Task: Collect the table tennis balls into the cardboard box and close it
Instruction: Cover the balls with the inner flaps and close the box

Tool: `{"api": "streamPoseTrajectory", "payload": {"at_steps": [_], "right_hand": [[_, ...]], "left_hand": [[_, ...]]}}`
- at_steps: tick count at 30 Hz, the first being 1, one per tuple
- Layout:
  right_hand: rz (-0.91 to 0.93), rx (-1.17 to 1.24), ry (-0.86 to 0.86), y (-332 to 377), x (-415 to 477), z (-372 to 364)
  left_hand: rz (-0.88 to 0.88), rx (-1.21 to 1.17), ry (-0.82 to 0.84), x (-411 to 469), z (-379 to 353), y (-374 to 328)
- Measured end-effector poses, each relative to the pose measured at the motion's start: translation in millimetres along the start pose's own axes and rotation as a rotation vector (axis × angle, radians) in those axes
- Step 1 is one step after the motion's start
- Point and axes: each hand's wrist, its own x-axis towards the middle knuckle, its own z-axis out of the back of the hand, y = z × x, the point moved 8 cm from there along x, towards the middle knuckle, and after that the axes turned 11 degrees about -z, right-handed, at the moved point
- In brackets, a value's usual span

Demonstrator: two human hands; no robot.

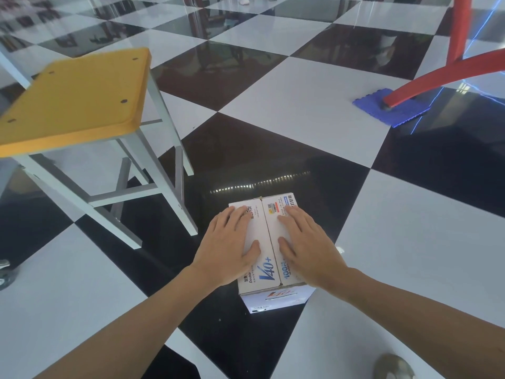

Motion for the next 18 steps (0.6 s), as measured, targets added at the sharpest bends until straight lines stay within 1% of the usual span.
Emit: {"api": "streamPoseTrajectory", "payload": {"at_steps": [4,6,9,12,18], "right_hand": [[0.067,-0.109,-0.013,2,-5,9],[0.074,-0.136,0.012,0,-8,6],[0.04,-0.134,0.062,-8,-8,-3],[0.024,-0.111,0.086,-12,-8,-9],[0.028,-0.112,0.086,-11,-7,-13]], "left_hand": [[-0.036,0.06,-0.025,3,9,-8],[-0.033,0.035,-0.022,3,7,-13],[-0.015,-0.058,0.014,4,-5,-15],[0.008,-0.084,0.052,3,-18,-14],[0.016,-0.039,0.062,2,-24,-12]]}}
